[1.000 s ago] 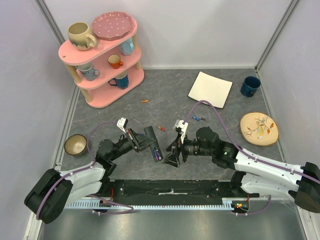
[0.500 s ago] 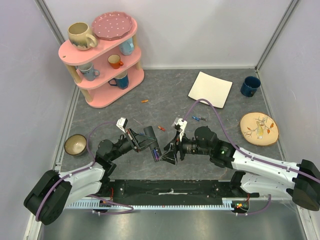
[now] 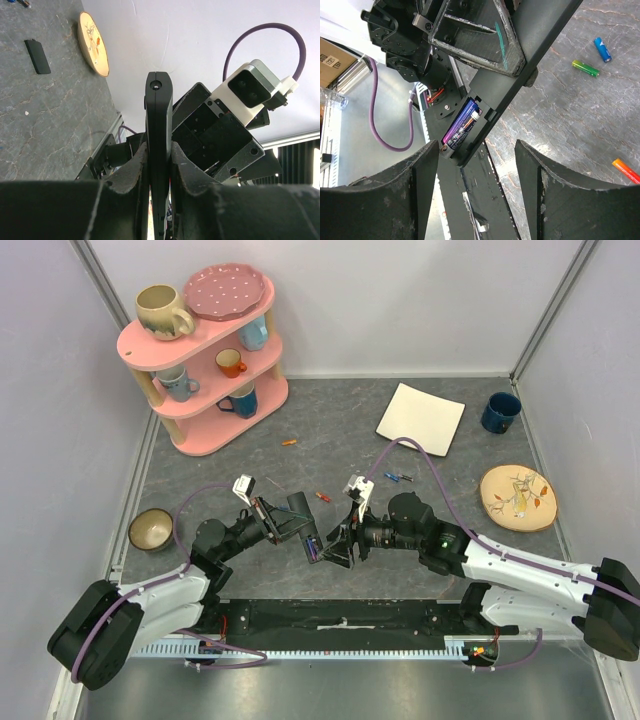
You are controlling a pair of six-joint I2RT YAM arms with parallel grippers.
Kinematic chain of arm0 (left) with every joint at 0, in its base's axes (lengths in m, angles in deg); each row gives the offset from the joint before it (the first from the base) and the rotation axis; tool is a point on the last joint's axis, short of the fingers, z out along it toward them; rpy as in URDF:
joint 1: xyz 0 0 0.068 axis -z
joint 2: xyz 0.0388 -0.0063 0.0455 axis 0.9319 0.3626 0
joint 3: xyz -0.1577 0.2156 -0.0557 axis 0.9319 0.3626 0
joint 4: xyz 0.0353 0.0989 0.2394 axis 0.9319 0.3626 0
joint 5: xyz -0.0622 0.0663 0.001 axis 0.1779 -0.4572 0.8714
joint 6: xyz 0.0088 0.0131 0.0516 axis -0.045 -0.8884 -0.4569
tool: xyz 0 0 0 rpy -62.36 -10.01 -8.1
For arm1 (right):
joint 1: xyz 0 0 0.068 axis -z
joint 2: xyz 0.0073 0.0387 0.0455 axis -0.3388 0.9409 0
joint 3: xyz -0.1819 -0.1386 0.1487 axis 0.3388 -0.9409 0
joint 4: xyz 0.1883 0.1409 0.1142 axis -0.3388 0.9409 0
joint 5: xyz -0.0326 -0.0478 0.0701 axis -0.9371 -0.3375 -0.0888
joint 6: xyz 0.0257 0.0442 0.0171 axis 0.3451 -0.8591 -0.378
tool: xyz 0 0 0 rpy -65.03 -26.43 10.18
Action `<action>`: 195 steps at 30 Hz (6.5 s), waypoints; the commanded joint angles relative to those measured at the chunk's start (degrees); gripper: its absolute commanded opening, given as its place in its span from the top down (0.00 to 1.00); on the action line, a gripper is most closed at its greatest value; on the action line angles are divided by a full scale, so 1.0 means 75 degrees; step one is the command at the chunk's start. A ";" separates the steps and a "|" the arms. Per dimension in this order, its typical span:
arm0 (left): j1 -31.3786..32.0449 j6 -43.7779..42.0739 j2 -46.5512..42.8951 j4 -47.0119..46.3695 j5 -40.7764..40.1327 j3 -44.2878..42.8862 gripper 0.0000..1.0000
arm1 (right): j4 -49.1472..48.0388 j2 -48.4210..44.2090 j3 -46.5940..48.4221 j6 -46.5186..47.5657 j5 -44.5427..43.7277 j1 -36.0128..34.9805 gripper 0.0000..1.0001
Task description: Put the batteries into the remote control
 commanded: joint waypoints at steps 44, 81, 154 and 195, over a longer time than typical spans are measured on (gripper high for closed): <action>0.0022 -0.0239 0.0070 -0.0177 0.0050 -0.0089 0.98 | 0.0059 -0.0183 0.0269 0.0187 0.1037 0.0145 0.27; 0.0057 -0.0133 -0.0106 -0.0295 0.0073 0.0017 0.98 | -0.0245 0.0474 0.0187 -0.0304 0.0616 0.0590 0.34; 0.0127 -0.0637 -0.0375 0.0361 -0.0137 -0.0077 0.98 | -0.0925 0.1296 0.0468 -0.1969 0.1297 0.0883 0.38; 0.0127 -0.0778 -0.0375 0.0420 -0.0219 -0.0136 0.98 | 0.3113 0.0147 0.2037 -0.0131 -0.1157 0.1563 0.14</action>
